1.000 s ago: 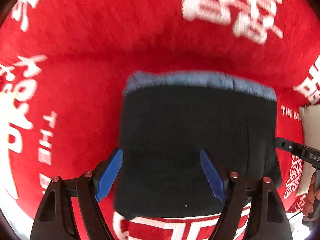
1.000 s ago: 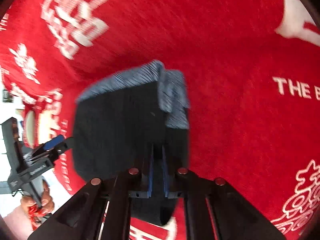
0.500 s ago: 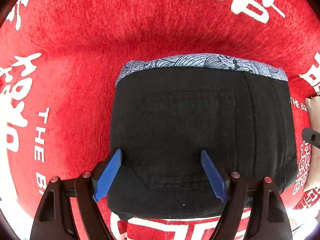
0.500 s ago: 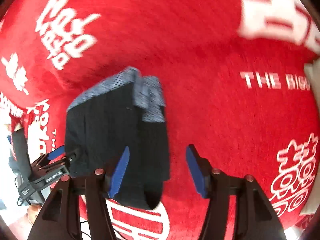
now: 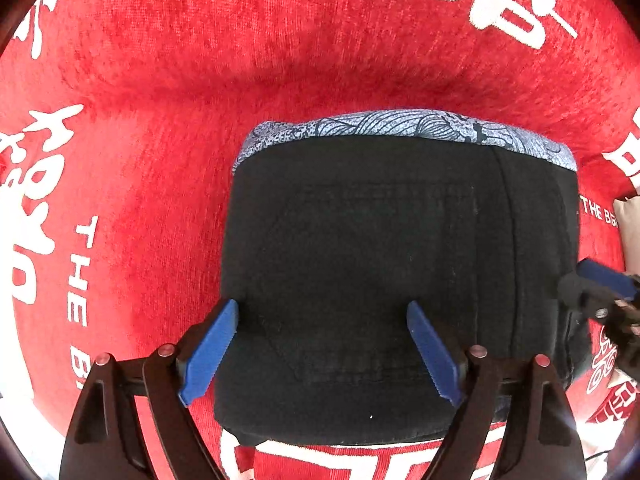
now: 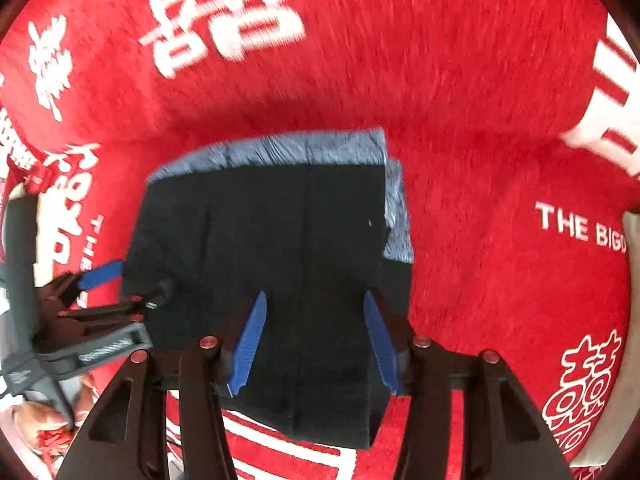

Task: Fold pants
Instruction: 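Press the folded stack flat with both open grippers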

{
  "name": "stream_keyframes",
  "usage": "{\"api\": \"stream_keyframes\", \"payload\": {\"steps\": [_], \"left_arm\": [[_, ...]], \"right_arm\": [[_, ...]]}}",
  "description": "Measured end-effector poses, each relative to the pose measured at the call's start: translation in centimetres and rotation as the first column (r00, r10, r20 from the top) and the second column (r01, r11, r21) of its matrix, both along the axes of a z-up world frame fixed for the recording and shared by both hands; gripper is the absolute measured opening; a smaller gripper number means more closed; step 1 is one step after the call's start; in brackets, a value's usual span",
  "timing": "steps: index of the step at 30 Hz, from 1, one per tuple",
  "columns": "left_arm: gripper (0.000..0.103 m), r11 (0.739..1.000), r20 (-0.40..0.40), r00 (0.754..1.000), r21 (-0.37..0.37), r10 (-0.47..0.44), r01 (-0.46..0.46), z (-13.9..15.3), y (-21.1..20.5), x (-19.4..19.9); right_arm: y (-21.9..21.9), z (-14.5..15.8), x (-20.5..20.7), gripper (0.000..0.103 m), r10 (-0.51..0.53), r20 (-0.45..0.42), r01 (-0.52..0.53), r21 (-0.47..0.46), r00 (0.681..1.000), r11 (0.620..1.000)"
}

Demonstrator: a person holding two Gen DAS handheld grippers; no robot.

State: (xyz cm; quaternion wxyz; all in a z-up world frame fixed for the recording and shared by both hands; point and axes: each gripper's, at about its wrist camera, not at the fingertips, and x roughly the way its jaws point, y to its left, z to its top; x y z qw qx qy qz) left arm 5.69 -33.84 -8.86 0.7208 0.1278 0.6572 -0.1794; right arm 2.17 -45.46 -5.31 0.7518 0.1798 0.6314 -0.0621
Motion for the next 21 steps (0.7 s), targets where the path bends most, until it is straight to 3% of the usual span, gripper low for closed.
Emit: {"api": "stream_keyframes", "payload": {"steps": [6,9,12,21], "left_arm": [[0.087,1.000,0.011,1.000,0.018,-0.007,0.006,-0.1,-0.6,-0.3],[0.089,1.000,0.015,1.000,0.025,-0.014,0.013,-0.2,-0.7,-0.4],[0.098,0.999,0.011,1.000,0.041,0.002,-0.003,-0.6,-0.9,-0.2],[0.098,1.000,0.003,1.000,0.030,-0.006,0.005,-0.8,-1.1,0.1]], "right_arm": [[-0.9,-1.0,-0.5,0.058,-0.042,-0.007,0.042,0.043,0.999,0.998],[-0.6,-1.1,-0.4,0.058,-0.024,-0.001,0.024,0.029,1.000,0.999],[-0.5,-1.3,-0.4,0.058,-0.025,0.003,0.025,0.027,1.000,0.999],[-0.1,-1.5,-0.7,0.063,-0.011,0.030,0.011,0.001,1.000,1.000]]}}
